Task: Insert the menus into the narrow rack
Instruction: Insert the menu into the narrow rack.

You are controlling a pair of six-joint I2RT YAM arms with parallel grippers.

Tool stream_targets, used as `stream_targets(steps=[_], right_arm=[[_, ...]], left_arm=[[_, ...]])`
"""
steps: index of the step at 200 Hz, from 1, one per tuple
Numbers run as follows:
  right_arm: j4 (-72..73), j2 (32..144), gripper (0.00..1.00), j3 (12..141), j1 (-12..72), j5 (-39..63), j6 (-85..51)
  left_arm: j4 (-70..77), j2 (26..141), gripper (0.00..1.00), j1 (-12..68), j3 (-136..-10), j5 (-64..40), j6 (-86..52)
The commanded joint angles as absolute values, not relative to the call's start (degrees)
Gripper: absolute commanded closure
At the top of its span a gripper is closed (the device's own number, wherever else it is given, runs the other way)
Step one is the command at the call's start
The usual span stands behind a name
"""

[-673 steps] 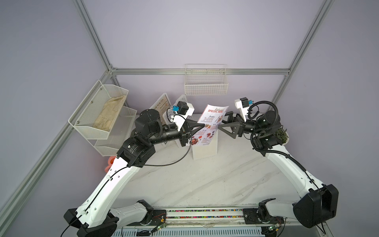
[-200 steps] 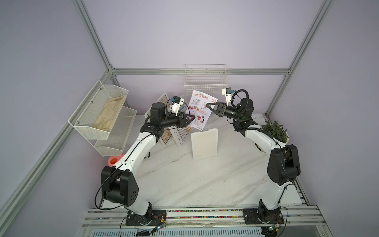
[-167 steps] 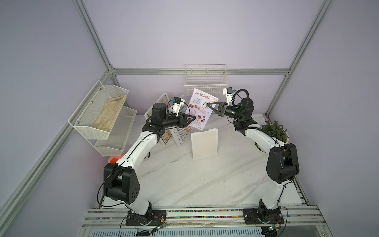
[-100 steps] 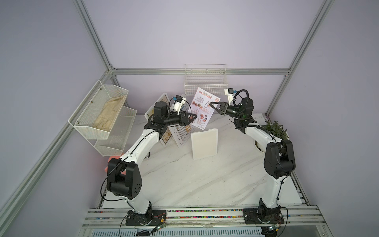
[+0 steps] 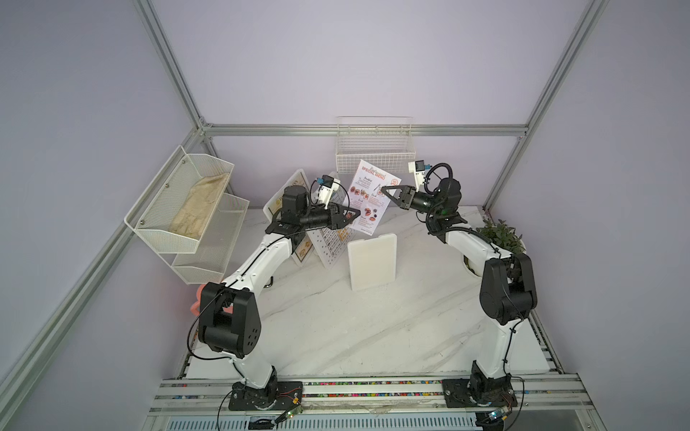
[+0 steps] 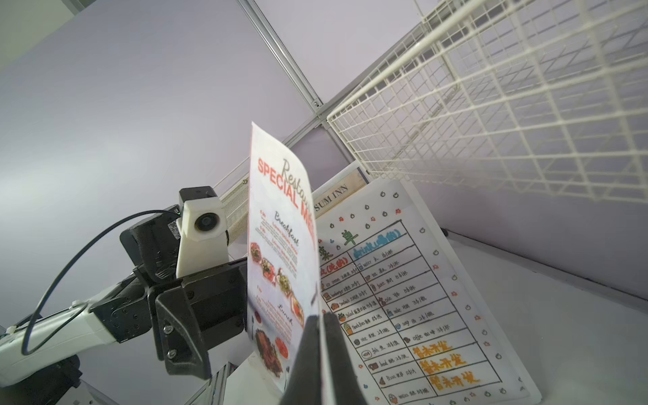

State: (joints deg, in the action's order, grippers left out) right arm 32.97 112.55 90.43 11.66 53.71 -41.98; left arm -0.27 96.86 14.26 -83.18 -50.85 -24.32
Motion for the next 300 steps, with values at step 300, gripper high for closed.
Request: stream_targets(steps=[300], right_arm=[[27.0, 107.2, 1.0, 86.5, 10.5, 52.9, -39.3]], left_arm=[[3.9, 100.3, 0.45, 15.9, -85.4, -54.7, -26.6]])
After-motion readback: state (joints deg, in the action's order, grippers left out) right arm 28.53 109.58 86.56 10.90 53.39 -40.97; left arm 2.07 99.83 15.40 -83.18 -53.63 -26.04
